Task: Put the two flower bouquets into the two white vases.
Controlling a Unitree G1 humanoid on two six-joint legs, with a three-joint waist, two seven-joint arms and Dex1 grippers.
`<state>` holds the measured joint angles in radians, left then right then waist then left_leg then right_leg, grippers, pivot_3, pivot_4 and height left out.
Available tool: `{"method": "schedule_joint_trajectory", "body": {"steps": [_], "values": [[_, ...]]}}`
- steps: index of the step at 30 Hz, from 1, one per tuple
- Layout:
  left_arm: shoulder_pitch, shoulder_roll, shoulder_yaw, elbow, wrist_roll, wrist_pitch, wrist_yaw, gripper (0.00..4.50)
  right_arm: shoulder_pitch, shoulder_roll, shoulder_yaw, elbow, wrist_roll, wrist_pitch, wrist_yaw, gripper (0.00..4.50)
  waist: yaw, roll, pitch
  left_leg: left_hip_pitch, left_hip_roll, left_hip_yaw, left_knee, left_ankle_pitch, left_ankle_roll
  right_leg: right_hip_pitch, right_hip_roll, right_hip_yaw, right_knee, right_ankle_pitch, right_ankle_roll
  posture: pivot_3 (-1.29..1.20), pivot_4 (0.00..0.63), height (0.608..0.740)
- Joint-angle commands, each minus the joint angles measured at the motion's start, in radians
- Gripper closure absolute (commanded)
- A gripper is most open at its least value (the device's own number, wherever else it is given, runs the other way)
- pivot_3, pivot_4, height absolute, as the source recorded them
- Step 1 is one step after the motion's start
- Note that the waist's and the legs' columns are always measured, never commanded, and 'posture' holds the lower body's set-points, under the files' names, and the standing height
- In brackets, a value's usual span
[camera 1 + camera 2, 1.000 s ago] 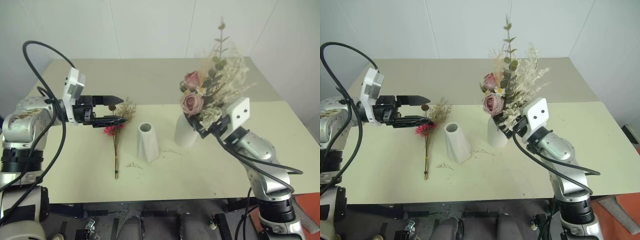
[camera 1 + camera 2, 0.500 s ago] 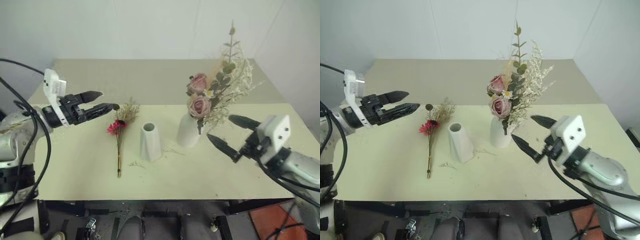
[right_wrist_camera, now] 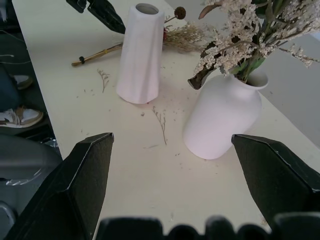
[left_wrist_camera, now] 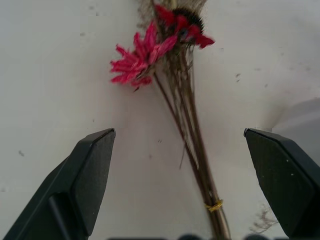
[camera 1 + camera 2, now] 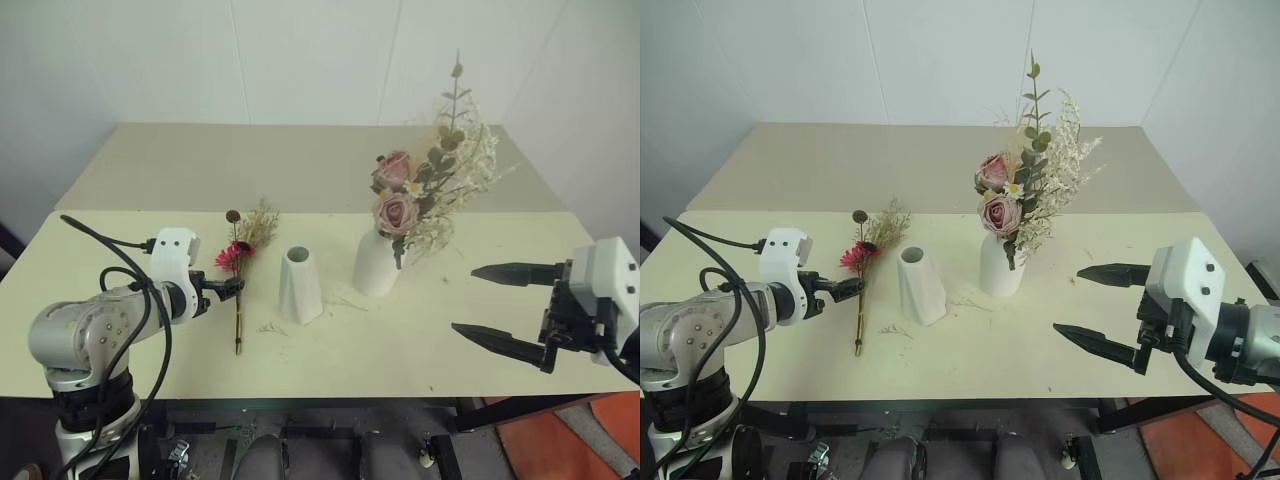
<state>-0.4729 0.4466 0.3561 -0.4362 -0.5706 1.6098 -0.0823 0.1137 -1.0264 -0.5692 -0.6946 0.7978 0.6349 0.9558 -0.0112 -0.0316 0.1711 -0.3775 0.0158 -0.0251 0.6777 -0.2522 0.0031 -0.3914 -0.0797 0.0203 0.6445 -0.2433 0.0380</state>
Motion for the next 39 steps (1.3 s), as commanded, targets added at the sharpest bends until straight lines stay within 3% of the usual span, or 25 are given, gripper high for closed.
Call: {"method": "schedule_joint_trajectory", "body": {"steps": [1,9,10,16,25,32,36,39], "values": [[-0.065,-0.030,-0.033,0.053,0.028,0.005,0.035,0.00,-0.022,-0.005,0.006,-0.010,0.003,-0.004,-0.007,0.06,0.008,0.000,0.000,-0.001,0.000,0.000,0.000,0.000,0.000,0.000,0.000,0.000,0.000,0.000,0.000,0.00,0.150,0.740],[-0.209,-0.118,-0.097,0.253,0.082,0.005,0.061,0.00,-0.032,-0.037,-0.069,-0.052,0.084,0.041,0.007,0.06,0.019,0.000,0.000,-0.006,-0.001,-0.001,0.000,0.000,-0.001,-0.002,-0.001,-0.002,-0.005,0.000,0.000,0.00,0.150,0.740],[-0.214,-0.120,-0.108,0.271,0.092,0.005,0.072,0.18,-0.028,-0.037,-0.080,-0.062,0.089,0.044,0.002,0.02,0.019,0.000,0.000,-0.006,-0.001,-0.001,0.000,0.000,-0.001,-0.002,-0.001,-0.002,-0.005,0.000,0.001,0.00,0.150,0.740],[-0.239,-0.124,-0.147,0.341,0.124,0.005,0.077,1.64,0.004,-0.019,-0.122,-0.105,0.106,0.071,-0.037,0.00,0.021,0.000,0.000,-0.007,-0.001,-0.001,0.000,-0.001,-0.001,-0.004,-0.002,-0.002,-0.004,0.000,0.001,0.00,0.150,0.740],[-0.282,-0.130,-0.144,0.355,0.138,0.005,0.081,4.45,0.051,-0.010,-0.175,-0.136,0.123,0.078,-0.046,0.00,0.022,-0.001,0.000,-0.009,-0.002,-0.001,0.000,-0.001,-0.001,-0.004,-0.002,-0.003,-0.005,0.000,0.001,0.00,0.150,0.740],[-0.314,-0.105,-0.091,0.346,0.145,-0.025,0.022,4.48,0.088,-0.003,-0.190,-0.135,0.116,0.048,-0.002,0.00,0.021,-0.001,0.000,-0.008,-0.002,-0.001,0.000,-0.001,-0.001,-0.004,-0.002,-0.003,-0.004,0.000,0.001,0.00,0.150,0.740],[-0.326,-0.058,0.043,0.229,0.031,-0.214,-0.138,4.48,0.112,0.013,-0.206,-0.135,0.110,0.031,0.027,0.00,0.019,-0.002,0.001,-0.012,-0.001,-0.001,0.000,0.000,-0.001,-0.008,-0.002,-0.003,-0.004,0.000,0.001,0.00,0.150,0.740],[-0.355,-0.019,0.115,0.208,-0.051,-0.258,-0.225,4.48,0.132,0.039,-0.221,-0.140,0.133,0.021,0.044,0.00,0.021,-0.002,0.001,-0.014,-0.001,0.000,0.000,0.000,-0.001,-0.011,-0.002,-0.002,-0.003,0.000,0.001,0.00,0.150,0.740]]}}
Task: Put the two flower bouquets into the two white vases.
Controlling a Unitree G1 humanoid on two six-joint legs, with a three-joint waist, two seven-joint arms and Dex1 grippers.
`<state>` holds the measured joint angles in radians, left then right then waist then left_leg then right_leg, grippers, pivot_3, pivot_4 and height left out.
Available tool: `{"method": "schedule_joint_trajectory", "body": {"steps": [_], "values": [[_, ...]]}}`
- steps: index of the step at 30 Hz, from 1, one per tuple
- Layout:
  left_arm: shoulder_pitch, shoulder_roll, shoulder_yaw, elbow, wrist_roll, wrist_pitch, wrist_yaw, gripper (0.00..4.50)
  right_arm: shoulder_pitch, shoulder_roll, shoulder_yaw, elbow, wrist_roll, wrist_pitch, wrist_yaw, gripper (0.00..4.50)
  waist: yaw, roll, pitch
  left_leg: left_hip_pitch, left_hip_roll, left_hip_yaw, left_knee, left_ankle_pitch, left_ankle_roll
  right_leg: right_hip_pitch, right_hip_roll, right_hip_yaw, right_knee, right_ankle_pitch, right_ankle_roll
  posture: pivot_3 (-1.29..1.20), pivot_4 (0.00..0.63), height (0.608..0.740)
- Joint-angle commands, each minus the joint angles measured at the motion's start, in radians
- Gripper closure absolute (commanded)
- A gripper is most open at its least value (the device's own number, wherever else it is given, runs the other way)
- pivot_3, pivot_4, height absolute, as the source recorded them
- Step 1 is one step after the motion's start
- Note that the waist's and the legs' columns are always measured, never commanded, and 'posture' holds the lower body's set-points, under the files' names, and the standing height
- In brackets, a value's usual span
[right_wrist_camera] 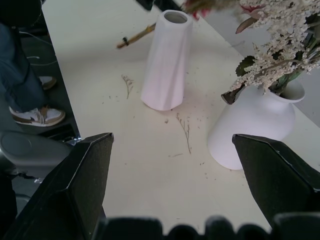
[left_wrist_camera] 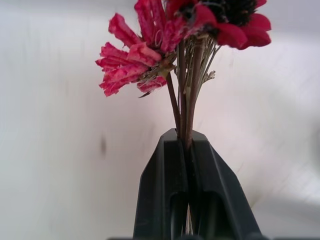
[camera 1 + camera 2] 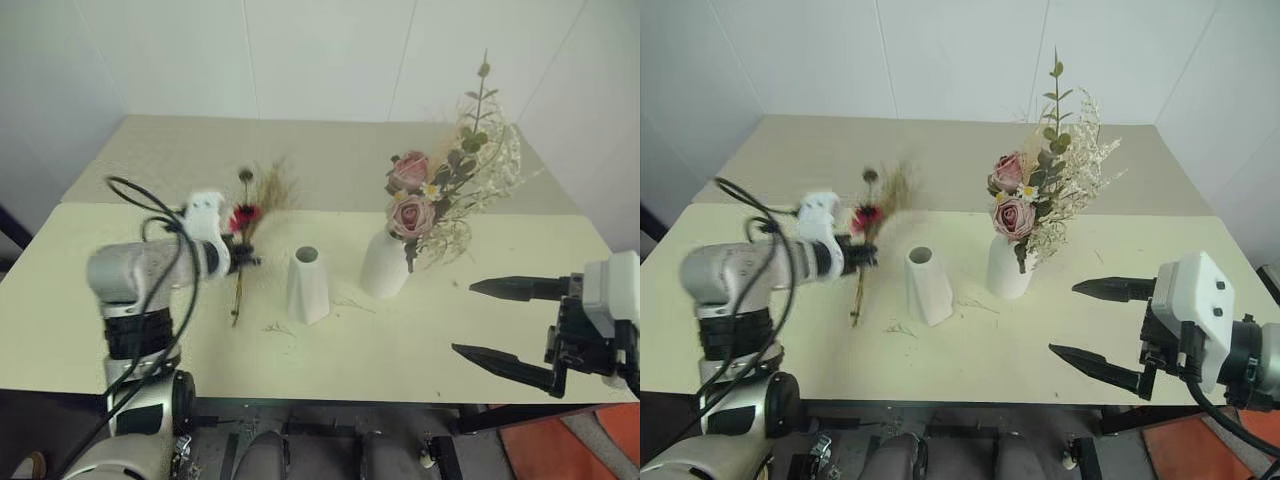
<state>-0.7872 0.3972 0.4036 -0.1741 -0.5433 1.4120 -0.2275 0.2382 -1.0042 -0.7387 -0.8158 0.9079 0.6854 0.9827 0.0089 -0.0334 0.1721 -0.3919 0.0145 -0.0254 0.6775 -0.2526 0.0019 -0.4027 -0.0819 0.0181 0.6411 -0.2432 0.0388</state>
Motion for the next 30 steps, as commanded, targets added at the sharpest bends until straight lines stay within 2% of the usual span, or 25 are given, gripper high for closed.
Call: {"method": "schedule_joint_trajectory", "body": {"steps": [1,4,7,13,19,25,30], "values": [[-0.041,0.047,0.087,-0.055,-0.118,-0.117,-0.151,4.48,0.020,0.034,-0.056,-0.024,0.033,-0.035,0.018,0.00,0.001,0.000,0.000,0.000,0.000,0.000,0.000,0.000,0.000,0.000,0.000,0.000,0.000,0.000,0.000,0.00,0.150,0.740],[-0.032,0.079,0.120,-0.027,-0.213,-0.270,-0.345,4.48,0.039,0.072,-0.042,-0.041,0.023,-0.050,-0.004,0.00,0.003,0.000,0.000,0.001,0.000,0.000,0.000,0.000,0.000,0.001,0.000,0.000,0.000,0.000,0.000,0.00,0.150,0.740],[-0.096,0.089,0.153,0.151,-0.315,-0.360,-0.536,4.48,0.037,0.114,0.008,-0.065,-0.006,-0.074,-0.058,0.00,0.002,0.000,0.000,0.002,0.000,0.001,0.000,0.000,0.000,0.002,0.000,0.000,0.000,0.000,0.000,0.00,0.150,0.740],[-0.266,0.097,0.066,0.459,-0.347,-0.490,-0.813,4.48,0.060,0.171,0.066,-0.108,-0.045,-0.109,-0.126,0.00,0.002,0.000,0.000,0.001,0.000,0.001,0.001,0.000,0.000,0.002,0.000,-0.001,0.000,0.000,0.000,0.00,0.150,0.740],[-0.432,0.088,-0.050,0.769,-0.304,-0.517,-1.040,4.48,0.136,0.205,0.076,-0.162,-0.085,-0.138,-0.142,0.00,-0.002,0.000,0.000,0.000,-0.001,0.001,0.001,0.000,0.000,0.001,0.000,-0.001,0.000,0.000,0.001,0.00,0.150,0.740],[-0.458,0.096,-0.149,0.873,-0.229,-0.610,-1.245,4.48,0.181,0.213,0.087,-0.192,-0.118,-0.172,-0.148,0.00,-0.024,0.000,0.000,0.000,0.000,0.001,0.001,0.000,0.000,0.000,0.001,0.000,0.000,0.000,0.001,0.00,0.150,0.740],[-0.452,0.064,-0.204,0.898,-0.168,-0.739,-1.364,4.48,0.190,0.222,0.095,-0.207,-0.119,-0.182,-0.179,0.00,-0.022,0.000,0.000,0.000,0.000,0.001,0.001,0.000,0.000,0.000,0.001,0.000,0.001,0.000,0.001,0.00,0.150,0.740]]}}
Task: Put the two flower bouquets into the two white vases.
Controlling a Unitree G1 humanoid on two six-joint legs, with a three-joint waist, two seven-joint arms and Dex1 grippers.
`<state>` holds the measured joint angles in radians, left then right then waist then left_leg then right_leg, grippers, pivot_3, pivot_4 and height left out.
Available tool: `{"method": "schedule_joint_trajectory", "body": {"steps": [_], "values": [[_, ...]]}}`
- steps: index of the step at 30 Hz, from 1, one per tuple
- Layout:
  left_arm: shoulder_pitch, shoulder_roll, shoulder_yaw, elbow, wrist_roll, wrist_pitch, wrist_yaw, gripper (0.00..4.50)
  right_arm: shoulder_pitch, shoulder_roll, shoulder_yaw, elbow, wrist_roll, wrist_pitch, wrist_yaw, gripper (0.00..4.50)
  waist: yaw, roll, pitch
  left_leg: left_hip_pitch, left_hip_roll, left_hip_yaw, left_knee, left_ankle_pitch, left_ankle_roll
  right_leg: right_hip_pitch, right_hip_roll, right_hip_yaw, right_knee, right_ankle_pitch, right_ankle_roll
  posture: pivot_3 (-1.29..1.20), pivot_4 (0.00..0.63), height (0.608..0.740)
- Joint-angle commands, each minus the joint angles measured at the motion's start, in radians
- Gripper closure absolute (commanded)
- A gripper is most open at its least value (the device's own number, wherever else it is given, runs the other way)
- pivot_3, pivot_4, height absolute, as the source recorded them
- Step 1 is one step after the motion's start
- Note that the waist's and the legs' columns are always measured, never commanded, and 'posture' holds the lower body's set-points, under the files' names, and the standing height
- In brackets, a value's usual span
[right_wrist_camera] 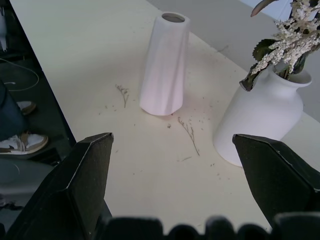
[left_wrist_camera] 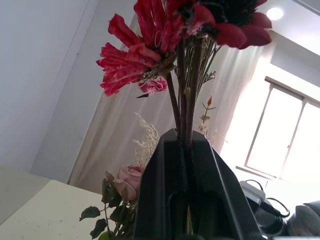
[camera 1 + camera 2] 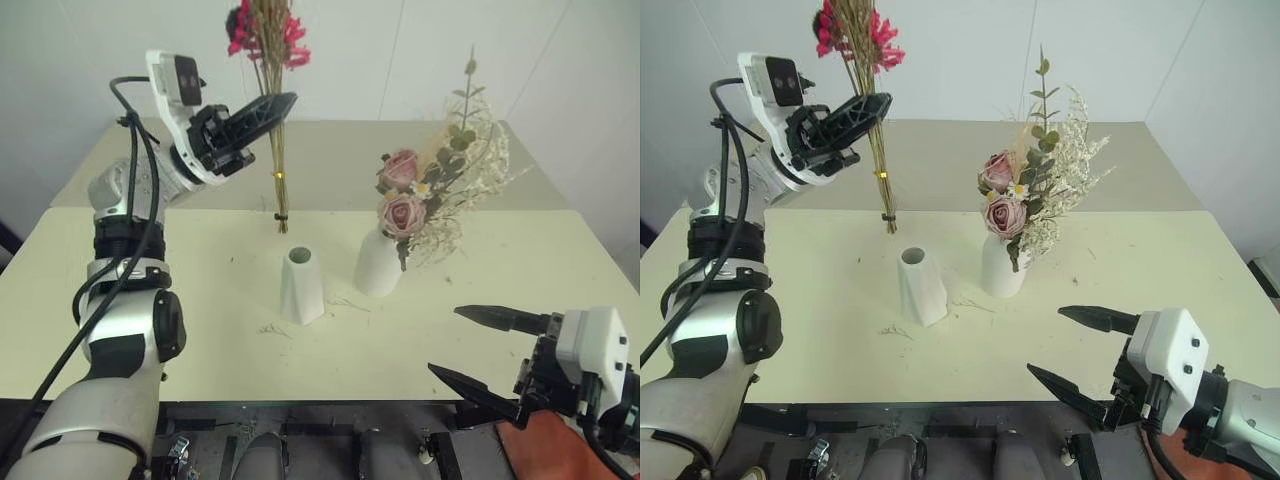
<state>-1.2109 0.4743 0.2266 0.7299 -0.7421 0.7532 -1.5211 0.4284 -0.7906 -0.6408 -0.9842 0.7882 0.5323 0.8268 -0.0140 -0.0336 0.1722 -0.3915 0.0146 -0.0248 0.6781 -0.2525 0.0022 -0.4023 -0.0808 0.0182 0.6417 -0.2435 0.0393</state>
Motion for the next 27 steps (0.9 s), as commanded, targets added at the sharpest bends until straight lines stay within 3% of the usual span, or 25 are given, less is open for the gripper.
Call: {"method": "schedule_joint_trajectory", "body": {"steps": [1,15,27], "values": [[-0.026,-0.022,-0.035,-0.002,0.042,-0.101,-0.083,4.48,-0.001,0.010,0.001,-0.039,0.001,-0.031,-0.028,0.00,0.002,0.000,0.000,0.000,0.000,0.000,0.000,0.000,0.000,0.000,0.000,0.000,0.000,0.000,0.000,0.00,0.150,0.740],[-0.014,-0.113,-0.037,0.023,0.078,-0.167,-0.080,4.48,-0.060,-0.007,0.055,-0.013,-0.023,-0.027,-0.076,0.00,0.002,0.000,0.000,-0.001,0.000,0.000,0.000,0.000,0.000,0.000,0.000,0.000,0.000,0.000,0.000,0.00,0.150,0.740],[0.044,-0.121,-0.052,-0.068,0.071,-0.132,-0.061,4.48,-0.067,-0.020,0.056,0.002,-0.025,-0.029,-0.070,0.00,0.002,0.000,0.000,-0.001,0.000,0.000,0.000,0.000,0.000,0.000,0.000,0.000,0.000,0.000,0.000,0.00,0.150,0.740]]}}
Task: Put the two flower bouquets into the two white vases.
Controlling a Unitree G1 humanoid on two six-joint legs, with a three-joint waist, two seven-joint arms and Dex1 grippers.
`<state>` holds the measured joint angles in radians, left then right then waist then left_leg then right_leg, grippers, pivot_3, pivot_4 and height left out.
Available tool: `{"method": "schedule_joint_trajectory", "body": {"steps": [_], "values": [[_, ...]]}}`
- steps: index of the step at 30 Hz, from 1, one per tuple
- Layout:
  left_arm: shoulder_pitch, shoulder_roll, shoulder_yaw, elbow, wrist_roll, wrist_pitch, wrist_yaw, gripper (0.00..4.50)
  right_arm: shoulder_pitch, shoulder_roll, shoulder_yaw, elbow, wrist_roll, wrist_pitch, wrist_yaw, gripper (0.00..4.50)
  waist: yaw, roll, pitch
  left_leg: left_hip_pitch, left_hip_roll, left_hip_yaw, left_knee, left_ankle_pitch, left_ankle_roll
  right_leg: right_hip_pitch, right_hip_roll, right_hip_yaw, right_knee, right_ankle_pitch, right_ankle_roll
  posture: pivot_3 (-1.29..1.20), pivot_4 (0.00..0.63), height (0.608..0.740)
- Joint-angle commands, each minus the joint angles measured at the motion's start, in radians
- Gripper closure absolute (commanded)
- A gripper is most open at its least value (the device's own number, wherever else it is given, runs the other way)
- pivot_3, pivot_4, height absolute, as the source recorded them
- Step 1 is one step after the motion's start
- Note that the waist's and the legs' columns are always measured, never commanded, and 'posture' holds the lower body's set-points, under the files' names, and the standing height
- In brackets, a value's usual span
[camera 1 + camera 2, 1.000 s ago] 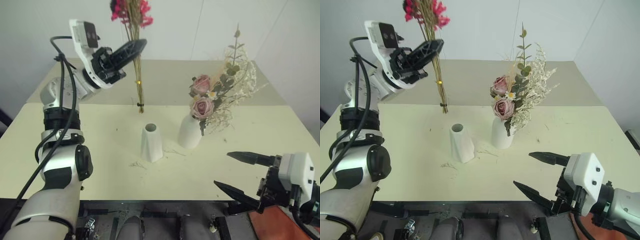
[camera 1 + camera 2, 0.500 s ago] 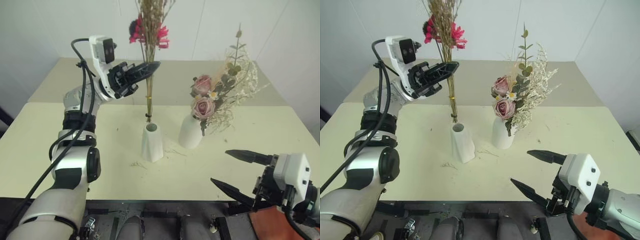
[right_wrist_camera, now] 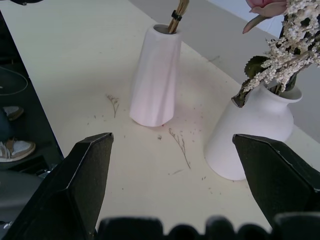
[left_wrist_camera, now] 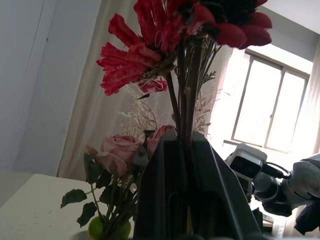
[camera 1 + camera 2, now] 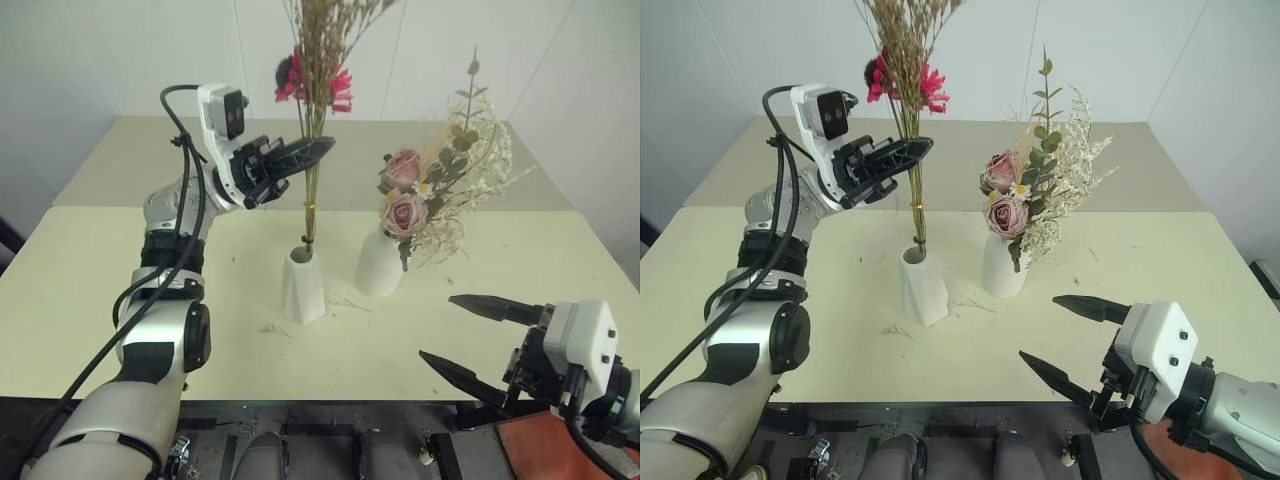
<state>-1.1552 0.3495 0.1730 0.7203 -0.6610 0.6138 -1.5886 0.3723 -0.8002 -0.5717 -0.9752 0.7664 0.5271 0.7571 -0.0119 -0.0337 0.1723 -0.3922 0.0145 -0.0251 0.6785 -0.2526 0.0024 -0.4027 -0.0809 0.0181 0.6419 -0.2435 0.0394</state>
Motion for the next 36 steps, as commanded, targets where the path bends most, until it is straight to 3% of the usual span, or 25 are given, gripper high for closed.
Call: {"method": "schedule_joint_trajectory", "body": {"steps": [1,24,31,36], "values": [[-0.006,0.007,0.000,-0.071,-0.011,0.012,0.008,4.48,-0.012,-0.011,-0.010,-0.005,-0.004,-0.025,0.000,0.00,0.000,0.000,0.000,0.000,0.000,0.000,0.000,0.000,0.000,0.000,0.000,0.000,0.000,0.000,0.000,0.00,0.150,0.740],[0.097,0.000,-0.036,-0.111,0.013,-0.063,-0.006,4.48,-0.035,-0.014,-0.014,0.000,0.028,-0.018,0.007,0.00,0.001,0.000,0.000,0.000,0.000,0.000,0.000,0.000,0.000,0.000,0.000,0.000,0.000,0.000,0.000,0.00,0.150,0.740],[0.123,0.002,-0.041,-0.129,0.016,-0.077,-0.011,4.48,-0.059,-0.013,-0.064,0.023,0.184,-0.013,-0.011,0.00,0.000,0.000,0.000,0.001,0.000,0.000,0.000,0.000,0.000,0.000,0.000,0.000,0.000,0.000,0.000,0.00,0.150,0.740],[0.129,0.005,-0.038,-0.130,0.017,-0.066,-0.012,4.48,-0.053,-0.028,-0.068,0.026,0.187,-0.013,-0.013,0.00,0.001,0.000,0.000,0.000,0.000,0.000,0.000,0.000,0.000,0.000,0.000,0.000,0.000,0.000,0.000,0.00,0.150,0.740]]}}
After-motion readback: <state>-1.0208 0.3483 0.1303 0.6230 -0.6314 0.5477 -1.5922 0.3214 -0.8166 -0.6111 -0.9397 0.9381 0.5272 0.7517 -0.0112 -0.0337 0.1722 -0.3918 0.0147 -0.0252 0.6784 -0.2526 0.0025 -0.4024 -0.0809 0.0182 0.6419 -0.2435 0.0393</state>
